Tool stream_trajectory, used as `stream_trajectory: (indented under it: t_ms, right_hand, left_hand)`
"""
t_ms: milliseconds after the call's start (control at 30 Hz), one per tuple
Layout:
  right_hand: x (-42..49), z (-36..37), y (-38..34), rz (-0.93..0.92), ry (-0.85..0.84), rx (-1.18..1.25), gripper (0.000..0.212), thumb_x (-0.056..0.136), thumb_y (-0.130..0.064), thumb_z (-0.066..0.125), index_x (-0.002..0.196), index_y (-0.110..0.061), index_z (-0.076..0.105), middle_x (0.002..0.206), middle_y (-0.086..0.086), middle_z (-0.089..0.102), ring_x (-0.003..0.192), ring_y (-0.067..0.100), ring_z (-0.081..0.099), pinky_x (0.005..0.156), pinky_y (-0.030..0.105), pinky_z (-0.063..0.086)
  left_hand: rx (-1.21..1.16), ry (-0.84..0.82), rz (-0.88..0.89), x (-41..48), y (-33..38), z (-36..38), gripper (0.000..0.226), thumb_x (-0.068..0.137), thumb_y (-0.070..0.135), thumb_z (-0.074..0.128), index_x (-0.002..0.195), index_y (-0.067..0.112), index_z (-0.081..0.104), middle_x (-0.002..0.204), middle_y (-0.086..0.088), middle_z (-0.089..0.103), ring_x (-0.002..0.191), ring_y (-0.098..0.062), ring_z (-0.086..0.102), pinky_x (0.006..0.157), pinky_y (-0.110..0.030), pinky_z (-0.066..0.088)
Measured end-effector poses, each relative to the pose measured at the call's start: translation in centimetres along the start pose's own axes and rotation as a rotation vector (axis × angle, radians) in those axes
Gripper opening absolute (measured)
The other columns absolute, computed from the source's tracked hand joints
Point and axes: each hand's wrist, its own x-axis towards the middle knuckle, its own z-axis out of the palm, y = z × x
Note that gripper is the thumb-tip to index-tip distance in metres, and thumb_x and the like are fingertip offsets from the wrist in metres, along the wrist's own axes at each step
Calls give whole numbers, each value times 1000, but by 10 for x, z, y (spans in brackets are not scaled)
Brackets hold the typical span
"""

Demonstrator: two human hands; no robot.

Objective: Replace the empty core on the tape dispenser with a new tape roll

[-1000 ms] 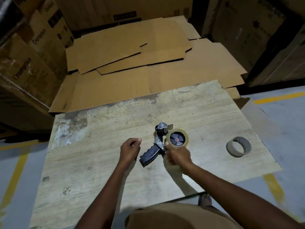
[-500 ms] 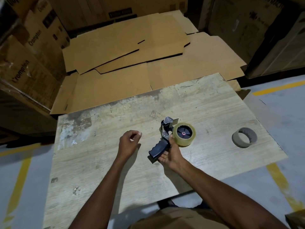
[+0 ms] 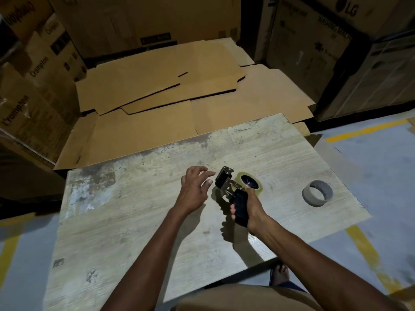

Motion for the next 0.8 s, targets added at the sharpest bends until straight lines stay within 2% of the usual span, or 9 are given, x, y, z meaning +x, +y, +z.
stream_trajectory:
  t_ms: [167,333,500,667,800]
  right_hand:
    - [-11,-25,-19,-30,-71,40,58,105,-56,42,90,-5,65,60,8,55,43,16,50,39,23,39]
    - [-21,-43,-25,-41,-103,-89,63,103,-62,41,101,-4,65,64,9,56,43,16,51,40,22,40]
    - [-31,-45,-35,-112,-119,-235,71,102,-66,38,112,-3,68,65,11,57,49,20,51,46,26,40]
    - [-35,-46,-53,-184,-124,-293,78,96,-74,43,115,-3,71,69,14,60,52,24,54,49,29,44]
    - [-36,-45,-72,-211,-139,-306,79,94,-75,45,113,-4,72,69,15,61,52,26,56,50,29,46]
  left_hand:
    - [-28,-2,28,18,16,-2,30,107,26,56,135,28,66,141,1,51,139,-18,31,110,-49,31]
    - [83,-71,127,30,36,-14,31,108,33,51,137,36,64,160,-1,34,150,-23,16,118,-51,21]
    - [182,-159,227,41,59,-19,33,105,35,58,135,47,62,169,2,16,154,-30,8,120,-52,17]
    - [257,-140,292,52,81,-17,32,101,29,66,129,42,67,168,2,16,153,-31,7,119,-55,20]
    - [297,-48,361,64,90,-17,41,89,11,78,120,37,72,164,-3,24,149,-32,15,112,-59,28]
